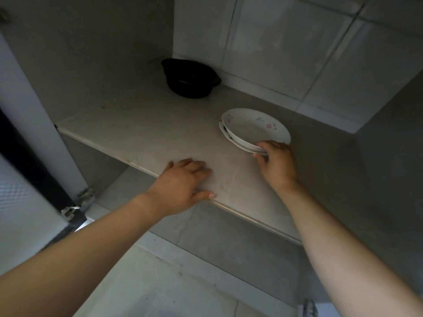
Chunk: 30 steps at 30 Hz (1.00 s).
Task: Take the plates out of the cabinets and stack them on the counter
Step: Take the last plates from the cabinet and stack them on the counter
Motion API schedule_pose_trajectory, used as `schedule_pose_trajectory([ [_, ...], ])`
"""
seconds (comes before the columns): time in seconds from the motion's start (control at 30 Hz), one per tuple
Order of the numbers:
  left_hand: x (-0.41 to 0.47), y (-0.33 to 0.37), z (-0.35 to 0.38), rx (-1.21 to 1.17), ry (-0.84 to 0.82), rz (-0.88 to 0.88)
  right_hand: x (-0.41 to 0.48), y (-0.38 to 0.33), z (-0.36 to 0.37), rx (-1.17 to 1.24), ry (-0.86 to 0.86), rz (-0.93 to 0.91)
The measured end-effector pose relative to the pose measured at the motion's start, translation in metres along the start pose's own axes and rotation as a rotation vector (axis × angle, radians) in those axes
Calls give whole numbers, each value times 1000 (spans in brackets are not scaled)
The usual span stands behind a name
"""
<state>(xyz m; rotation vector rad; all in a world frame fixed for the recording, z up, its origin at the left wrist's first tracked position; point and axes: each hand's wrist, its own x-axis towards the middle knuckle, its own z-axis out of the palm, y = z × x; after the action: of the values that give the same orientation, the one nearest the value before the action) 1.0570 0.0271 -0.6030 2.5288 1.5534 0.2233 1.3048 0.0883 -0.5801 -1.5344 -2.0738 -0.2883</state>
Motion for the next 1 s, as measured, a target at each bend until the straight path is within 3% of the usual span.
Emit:
schedule_pose_trajectory([
  [0.43,0,-1,1,13,-3,-1,-38,-5,-14,1,67,-84],
  [0.57,-8,1,2,-62,86,0,-73,-14,-30,-6,119,-95],
  [0.67,-12,0,7,-61,145,4,-96,-22,-43,15,107,-96],
  [1.0,-12,-3,1,-69,105,16,-130,-41,-67,-4,62,-42],
])
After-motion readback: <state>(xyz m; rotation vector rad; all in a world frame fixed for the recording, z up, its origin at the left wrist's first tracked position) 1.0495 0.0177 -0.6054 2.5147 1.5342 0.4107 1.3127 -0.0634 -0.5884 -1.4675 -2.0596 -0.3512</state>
